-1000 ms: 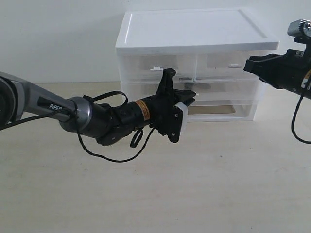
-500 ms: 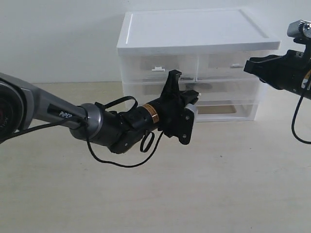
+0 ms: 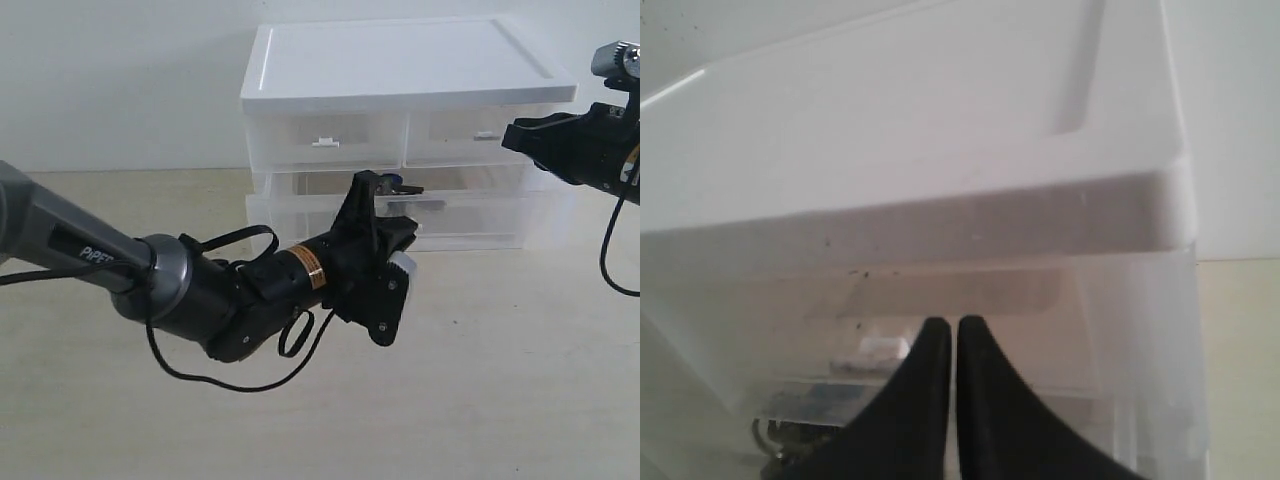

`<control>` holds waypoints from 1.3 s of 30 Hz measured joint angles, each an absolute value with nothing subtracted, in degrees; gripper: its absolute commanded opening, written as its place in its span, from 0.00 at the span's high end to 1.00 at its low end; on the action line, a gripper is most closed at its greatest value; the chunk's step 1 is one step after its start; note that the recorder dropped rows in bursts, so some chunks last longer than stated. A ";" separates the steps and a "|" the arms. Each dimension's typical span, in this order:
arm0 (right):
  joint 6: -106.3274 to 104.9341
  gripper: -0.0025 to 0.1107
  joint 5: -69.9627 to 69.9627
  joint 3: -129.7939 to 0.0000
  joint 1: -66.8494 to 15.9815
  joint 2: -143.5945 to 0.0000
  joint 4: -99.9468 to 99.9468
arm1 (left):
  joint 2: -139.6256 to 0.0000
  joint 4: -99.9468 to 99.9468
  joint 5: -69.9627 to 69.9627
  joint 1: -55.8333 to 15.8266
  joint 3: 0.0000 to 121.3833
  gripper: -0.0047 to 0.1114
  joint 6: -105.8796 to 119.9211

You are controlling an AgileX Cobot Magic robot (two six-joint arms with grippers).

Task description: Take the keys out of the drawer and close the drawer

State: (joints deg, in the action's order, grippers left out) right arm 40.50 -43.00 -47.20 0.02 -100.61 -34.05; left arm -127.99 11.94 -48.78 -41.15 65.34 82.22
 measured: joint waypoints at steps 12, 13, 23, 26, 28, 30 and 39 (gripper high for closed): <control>40.50 0.98 -42.81 -47.20 0.02 -100.61 -33.94 | -123.32 10.96 -56.39 -44.34 54.56 0.83 80.26; 40.50 0.98 -42.81 -47.20 0.02 -100.61 -33.94 | -123.32 11.47 -57.28 -44.34 54.19 0.75 78.75; 40.50 0.98 -42.72 -47.20 0.02 -100.61 -34.04 | -122.59 15.94 -68.89 -44.58 49.96 0.47 68.93; 40.50 0.98 -42.49 -47.20 0.02 -100.61 -34.04 | -120.57 14.90 -68.89 -45.47 47.34 0.49 58.47; 40.50 0.98 -42.34 -47.20 0.02 -100.61 -34.04 | -117.97 12.44 -68.89 -46.84 46.39 0.50 52.46; 40.50 0.98 -42.34 -47.20 0.02 -100.61 -34.04 | -114.83 10.43 -68.68 -48.11 46.28 0.53 48.24; 40.50 0.98 -41.92 -47.20 0.02 -100.61 -34.04 | -99.46 4.73 -8.99 -50.16 67.32 0.55 17.98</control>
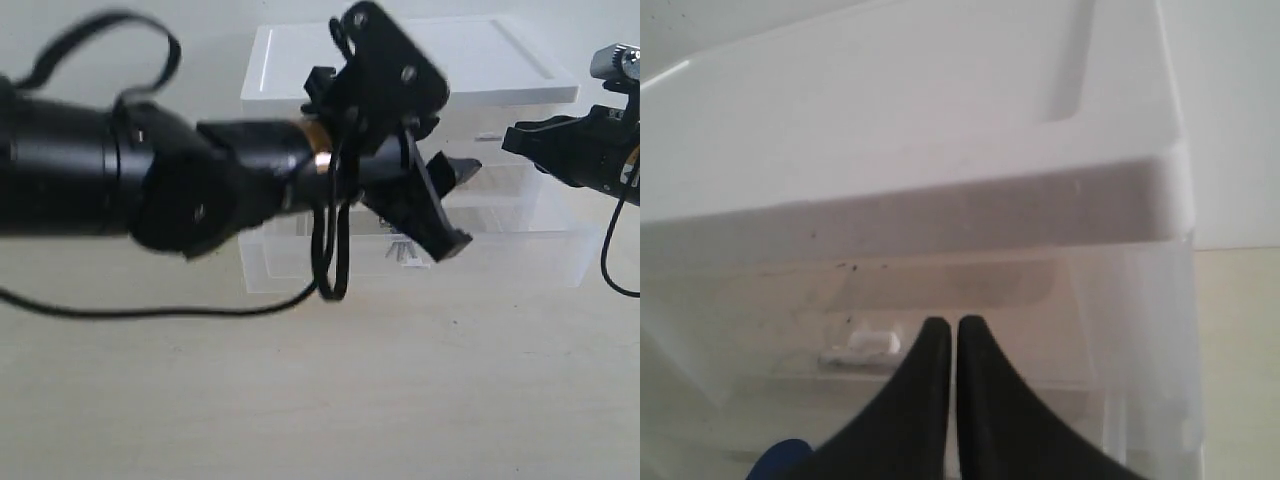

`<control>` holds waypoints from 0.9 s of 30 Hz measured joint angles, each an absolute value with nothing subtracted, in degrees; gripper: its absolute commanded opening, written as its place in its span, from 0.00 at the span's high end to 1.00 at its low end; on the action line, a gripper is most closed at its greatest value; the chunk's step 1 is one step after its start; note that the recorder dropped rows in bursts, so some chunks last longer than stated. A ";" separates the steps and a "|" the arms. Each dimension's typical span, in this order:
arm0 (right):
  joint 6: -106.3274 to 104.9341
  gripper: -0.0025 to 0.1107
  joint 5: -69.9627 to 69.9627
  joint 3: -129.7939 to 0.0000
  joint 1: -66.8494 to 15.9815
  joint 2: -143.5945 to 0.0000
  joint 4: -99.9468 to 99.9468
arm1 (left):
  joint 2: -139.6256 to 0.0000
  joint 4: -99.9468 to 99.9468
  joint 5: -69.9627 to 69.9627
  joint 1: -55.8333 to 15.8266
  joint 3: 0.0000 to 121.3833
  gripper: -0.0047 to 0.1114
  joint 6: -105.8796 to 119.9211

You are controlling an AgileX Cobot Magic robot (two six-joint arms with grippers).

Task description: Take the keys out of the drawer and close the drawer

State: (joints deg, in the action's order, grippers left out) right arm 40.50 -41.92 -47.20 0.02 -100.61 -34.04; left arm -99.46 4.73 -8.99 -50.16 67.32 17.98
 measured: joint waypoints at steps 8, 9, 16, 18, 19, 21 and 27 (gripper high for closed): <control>40.50 0.98 -41.59 -47.20 0.02 -100.61 -34.04 | -104.83 4.25 29.24 -48.97 92.36 0.55 11.01; 40.50 0.98 -41.59 -47.20 0.02 -100.61 -34.04 | -106.12 4.25 31.89 -48.46 94.38 0.55 10.74; 40.50 0.98 -41.46 -47.20 0.02 -100.61 -34.04 | -118.21 3.76 40.69 -44.47 105.90 0.55 8.78; 40.50 0.98 -41.46 -47.20 0.02 -100.61 -34.04 | -120.66 3.10 41.50 -43.46 107.54 0.55 8.42; 40.50 0.98 -41.46 -47.20 0.02 -100.61 -34.04 | -121.83 2.58 41.73 -42.99 108.11 0.55 8.42; 40.50 0.98 -41.46 -47.20 0.02 -100.61 -34.04 | -123.62 1.54 41.73 -42.54 108.88 0.55 9.06; 40.50 0.98 -41.46 -47.20 0.02 -100.61 -34.04 | -126.87 0.00 37.20 -42.46 109.60 0.55 10.81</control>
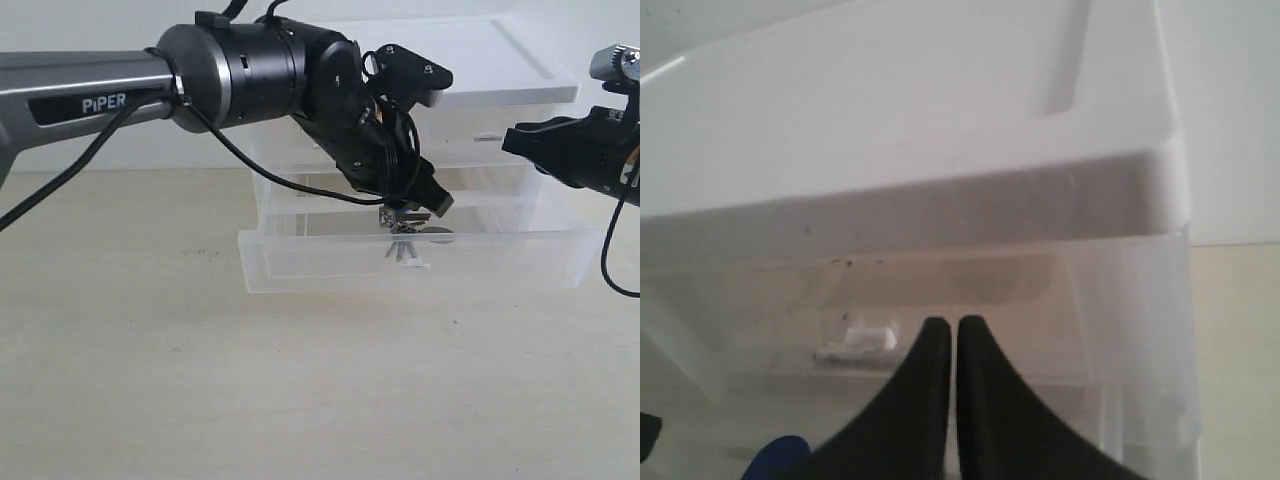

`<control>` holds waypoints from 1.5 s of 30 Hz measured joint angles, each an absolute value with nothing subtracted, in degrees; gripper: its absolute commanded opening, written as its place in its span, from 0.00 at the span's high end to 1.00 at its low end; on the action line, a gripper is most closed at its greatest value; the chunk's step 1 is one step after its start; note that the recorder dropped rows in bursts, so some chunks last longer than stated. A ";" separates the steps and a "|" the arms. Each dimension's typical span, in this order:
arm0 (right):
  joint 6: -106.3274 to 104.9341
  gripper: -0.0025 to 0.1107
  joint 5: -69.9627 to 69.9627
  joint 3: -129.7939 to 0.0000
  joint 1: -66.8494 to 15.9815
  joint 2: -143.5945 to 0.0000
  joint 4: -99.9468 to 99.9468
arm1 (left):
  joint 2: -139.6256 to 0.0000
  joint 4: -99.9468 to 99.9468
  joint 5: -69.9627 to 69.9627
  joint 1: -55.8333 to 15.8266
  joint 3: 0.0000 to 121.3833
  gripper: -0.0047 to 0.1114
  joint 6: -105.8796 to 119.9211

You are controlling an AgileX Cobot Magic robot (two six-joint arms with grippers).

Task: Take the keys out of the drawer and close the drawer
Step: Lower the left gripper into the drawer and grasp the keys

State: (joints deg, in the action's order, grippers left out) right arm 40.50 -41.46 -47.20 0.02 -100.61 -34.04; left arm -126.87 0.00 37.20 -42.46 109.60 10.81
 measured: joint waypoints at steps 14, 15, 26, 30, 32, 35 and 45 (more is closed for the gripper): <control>40.50 0.98 -41.46 -47.20 0.02 -100.61 -34.04 | -129.41 0.00 34.68 -42.41 109.83 0.55 11.35; 40.50 0.98 -41.46 -47.20 0.02 -100.61 -34.04 | -129.56 0.00 34.52 -42.41 109.83 0.55 11.45; 40.50 0.98 -41.46 -47.20 0.02 -100.61 -34.04 | -130.42 0.58 34.04 -42.51 110.24 0.55 13.61; 40.50 0.98 -41.46 -47.20 0.02 -100.61 -34.04 | -129.49 0.58 34.73 -42.85 110.13 0.55 18.17; 40.50 0.98 -41.46 -47.20 0.02 -100.61 -34.04 | -128.34 0.59 36.86 -43.22 110.13 0.55 23.21; 40.50 0.98 -41.46 -47.20 0.02 -100.61 -34.04 | -126.72 0.60 39.11 -44.27 110.05 0.55 31.32; 40.50 0.98 -41.46 -47.20 0.02 -100.61 -34.17 | -126.07 -2.60 39.01 -45.63 109.63 0.55 49.08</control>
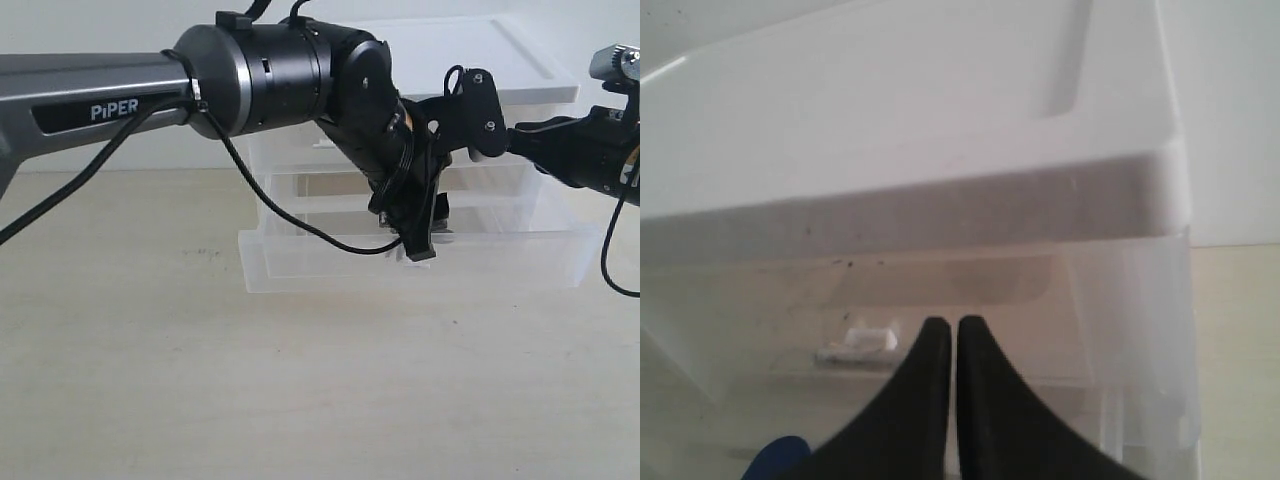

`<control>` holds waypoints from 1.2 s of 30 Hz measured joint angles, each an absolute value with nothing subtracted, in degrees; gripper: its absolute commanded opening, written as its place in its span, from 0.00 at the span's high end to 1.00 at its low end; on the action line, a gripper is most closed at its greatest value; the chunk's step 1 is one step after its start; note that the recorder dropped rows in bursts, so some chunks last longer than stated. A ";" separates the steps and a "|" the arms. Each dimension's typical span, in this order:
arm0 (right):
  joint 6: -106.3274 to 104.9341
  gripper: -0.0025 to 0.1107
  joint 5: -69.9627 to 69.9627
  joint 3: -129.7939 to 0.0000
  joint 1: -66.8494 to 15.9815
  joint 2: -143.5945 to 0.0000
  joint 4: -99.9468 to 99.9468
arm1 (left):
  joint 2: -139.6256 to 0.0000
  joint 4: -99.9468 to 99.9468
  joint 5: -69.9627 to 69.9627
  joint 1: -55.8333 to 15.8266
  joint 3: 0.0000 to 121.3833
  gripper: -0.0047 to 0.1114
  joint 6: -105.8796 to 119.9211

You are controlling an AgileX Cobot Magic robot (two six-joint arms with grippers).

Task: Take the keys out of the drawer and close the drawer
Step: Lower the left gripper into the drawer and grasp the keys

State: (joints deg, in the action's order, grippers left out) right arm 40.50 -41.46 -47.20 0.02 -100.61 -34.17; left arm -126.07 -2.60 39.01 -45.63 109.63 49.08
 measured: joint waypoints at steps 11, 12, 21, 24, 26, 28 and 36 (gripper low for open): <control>40.50 0.98 -41.46 -47.20 0.02 -100.61 -34.17 | -129.54 -1.55 35.91 -44.79 109.84 0.55 49.96; 40.50 0.98 -41.46 -47.20 0.02 -100.61 -34.17 | -129.60 -1.55 35.54 -44.62 109.84 0.55 49.96; 40.50 0.98 -41.46 -47.20 0.02 -100.61 -34.27 | -130.76 -2.23 37.43 -42.68 109.84 0.72 46.98; 40.50 0.98 -41.46 -47.20 0.02 -100.61 -34.27 | -130.13 -3.23 41.12 -42.68 109.84 0.87 48.65; 40.50 0.98 -41.46 -47.20 0.02 -100.61 -34.27 | -129.57 -4.83 42.92 -42.68 109.84 0.92 50.40; 40.50 0.98 -41.46 -47.20 0.02 -100.61 -34.27 | -129.01 -7.08 45.15 -42.68 109.73 0.92 52.26; 40.50 0.98 -41.33 -47.20 0.02 -100.61 -34.50 | -128.36 -10.14 49.17 -42.79 109.84 0.92 54.30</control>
